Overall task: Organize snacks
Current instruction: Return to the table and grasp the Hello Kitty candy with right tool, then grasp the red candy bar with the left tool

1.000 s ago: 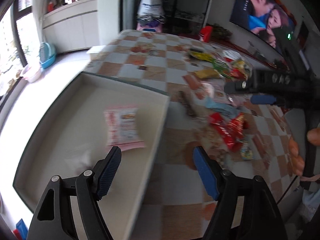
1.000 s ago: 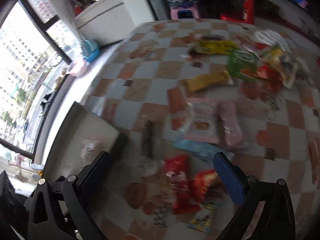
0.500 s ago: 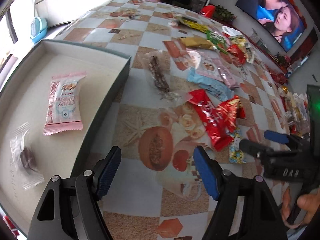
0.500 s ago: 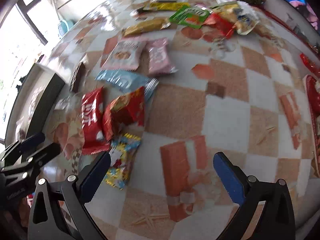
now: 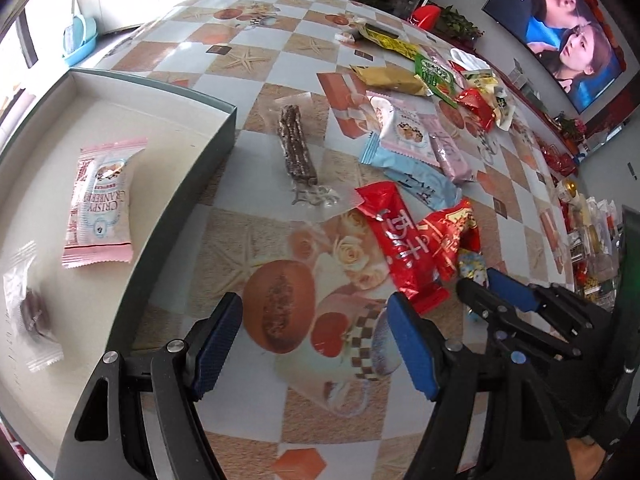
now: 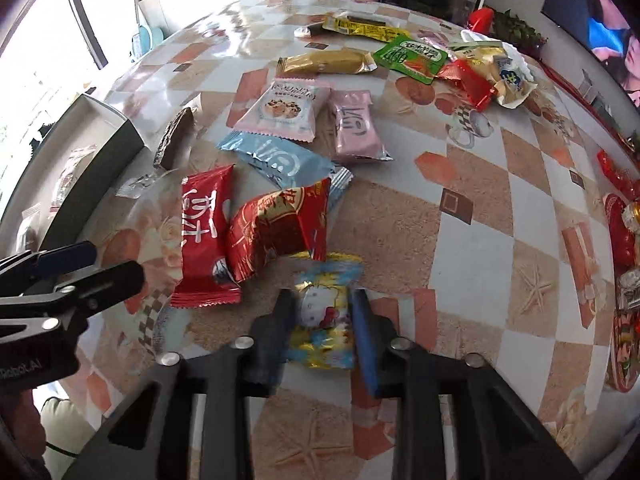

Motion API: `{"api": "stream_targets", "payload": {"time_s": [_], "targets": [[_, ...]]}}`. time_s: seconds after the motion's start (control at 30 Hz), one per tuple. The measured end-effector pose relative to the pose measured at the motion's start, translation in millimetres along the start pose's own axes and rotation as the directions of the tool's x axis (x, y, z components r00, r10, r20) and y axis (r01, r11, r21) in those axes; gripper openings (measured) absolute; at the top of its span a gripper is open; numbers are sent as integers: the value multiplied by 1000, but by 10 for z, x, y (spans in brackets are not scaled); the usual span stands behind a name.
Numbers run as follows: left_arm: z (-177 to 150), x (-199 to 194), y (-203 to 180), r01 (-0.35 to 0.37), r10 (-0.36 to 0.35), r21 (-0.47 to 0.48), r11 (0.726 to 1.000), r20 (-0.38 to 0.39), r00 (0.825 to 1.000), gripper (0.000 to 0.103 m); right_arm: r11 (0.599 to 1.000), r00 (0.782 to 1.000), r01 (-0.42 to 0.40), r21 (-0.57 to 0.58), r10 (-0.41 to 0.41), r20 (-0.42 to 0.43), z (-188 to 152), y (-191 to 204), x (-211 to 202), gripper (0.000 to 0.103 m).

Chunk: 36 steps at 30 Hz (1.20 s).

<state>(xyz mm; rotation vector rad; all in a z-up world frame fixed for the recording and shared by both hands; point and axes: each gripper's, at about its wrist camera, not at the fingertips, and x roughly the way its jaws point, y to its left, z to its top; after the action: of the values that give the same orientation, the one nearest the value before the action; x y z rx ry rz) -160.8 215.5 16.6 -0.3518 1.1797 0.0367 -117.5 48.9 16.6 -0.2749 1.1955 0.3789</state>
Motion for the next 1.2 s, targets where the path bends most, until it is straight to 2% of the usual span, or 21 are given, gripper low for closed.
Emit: {"api": "stream_targets", "payload": {"time_s": [0.27, 0.47, 0.63, 0.67, 0.7, 0.73, 0.8, 0.9, 1.07, 1.2], "targets": [[153, 140, -251, 9, -10, -35, 999, -28, 1000, 78, 998, 999, -46, 46, 45, 22, -250, -327, -121, 28], [309, 297, -403, -84, 83, -69, 994, -16, 996, 78, 996, 997, -65, 67, 62, 36, -334, -408, -162, 28], [336, 377, -515, -166, 165, -33, 986, -20, 986, 77, 995, 997, -74, 72, 71, 43, -364, -413, -176, 28], [321, 383, -548, -187, 187, -4, 982, -14, 982, 71, 994, 996, -78, 75, 74, 44, -375, -426, -180, 28], [310, 376, -562, -201, 201, 17, 979, -5, 980, 57, 994, 996, -81, 78, 77, 44, -385, -436, -186, 28], [296, 364, -567, -211, 211, 34, 977, 5, 978, 50, 993, 996, -84, 80, 81, 46, -395, -454, -189, 28], [272, 337, -545, -204, 204, 57, 977, 12, 979, 25, 993, 995, -87, 82, 83, 49, -409, -480, -198, 28], [180, 268, -462, -144, 144, 75, 987, 7, 990, 22, 993, 996, -84, 80, 80, 50, -434, -484, -208, 28], [-108, 117, -316, -127, 121, 117, 985, 51, 991, 22, 993, 995, -86, 78, 81, 58, -484, -473, -227, 28], [-256, 17, -183, -66, 60, 104, 992, 59, 996, 22, 988, 991, -124, 97, 118, 63, -487, -499, -263, 28]]}}
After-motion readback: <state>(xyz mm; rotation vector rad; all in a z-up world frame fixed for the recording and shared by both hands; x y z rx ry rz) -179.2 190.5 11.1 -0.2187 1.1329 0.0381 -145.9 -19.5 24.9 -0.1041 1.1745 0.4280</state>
